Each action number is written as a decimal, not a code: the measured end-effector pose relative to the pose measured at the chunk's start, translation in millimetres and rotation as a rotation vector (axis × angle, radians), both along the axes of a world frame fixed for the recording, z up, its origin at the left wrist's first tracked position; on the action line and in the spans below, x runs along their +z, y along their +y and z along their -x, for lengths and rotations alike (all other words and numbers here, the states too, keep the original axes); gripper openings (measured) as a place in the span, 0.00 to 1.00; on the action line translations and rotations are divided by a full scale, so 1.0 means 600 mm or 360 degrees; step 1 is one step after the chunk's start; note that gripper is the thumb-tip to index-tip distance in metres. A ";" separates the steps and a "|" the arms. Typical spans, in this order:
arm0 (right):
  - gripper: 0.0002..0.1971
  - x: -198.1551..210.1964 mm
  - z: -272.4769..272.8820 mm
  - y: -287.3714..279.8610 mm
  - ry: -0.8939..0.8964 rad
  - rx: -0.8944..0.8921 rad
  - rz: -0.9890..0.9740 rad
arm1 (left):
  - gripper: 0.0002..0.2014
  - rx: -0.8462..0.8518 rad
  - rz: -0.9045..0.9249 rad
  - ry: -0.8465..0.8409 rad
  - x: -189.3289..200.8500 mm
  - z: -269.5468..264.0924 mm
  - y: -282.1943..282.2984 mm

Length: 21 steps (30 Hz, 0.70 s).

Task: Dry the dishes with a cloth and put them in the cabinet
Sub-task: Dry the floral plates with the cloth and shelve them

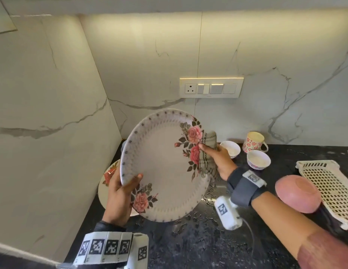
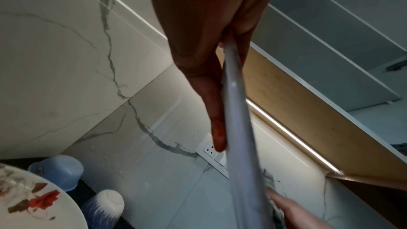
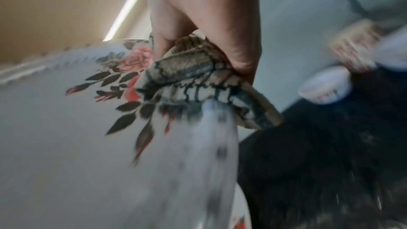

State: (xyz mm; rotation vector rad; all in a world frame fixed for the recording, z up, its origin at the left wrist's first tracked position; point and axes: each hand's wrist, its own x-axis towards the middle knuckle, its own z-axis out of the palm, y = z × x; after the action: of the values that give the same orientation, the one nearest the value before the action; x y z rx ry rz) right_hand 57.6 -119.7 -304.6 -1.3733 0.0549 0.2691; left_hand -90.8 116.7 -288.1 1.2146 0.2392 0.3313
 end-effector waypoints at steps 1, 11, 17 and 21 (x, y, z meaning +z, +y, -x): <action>0.20 -0.016 0.020 0.000 0.0184 -0.0033 -0.0146 | 0.17 0.0020 0.0027 -0.0026 0.001 -0.004 -0.008; 0.11 -0.070 0.086 -0.002 0.0649 -0.0276 -0.0393 | 0.27 -0.0141 -0.0002 0.0001 -0.017 -0.019 -0.051; 0.13 0.051 0.012 -0.081 -0.0040 -0.0290 0.0220 | 0.13 -0.0216 -0.0300 0.0225 -0.011 -0.053 0.028; 0.18 0.128 -0.008 -0.079 -0.0482 -0.0029 0.0637 | 0.21 -0.0235 -0.0622 0.0112 0.033 -0.102 0.040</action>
State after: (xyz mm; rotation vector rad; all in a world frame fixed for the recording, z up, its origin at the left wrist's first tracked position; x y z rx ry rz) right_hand 62.4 -167.3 -227.9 -1.7974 -0.1375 0.0310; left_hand -29.4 140.5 -268.5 1.6222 0.1468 0.2112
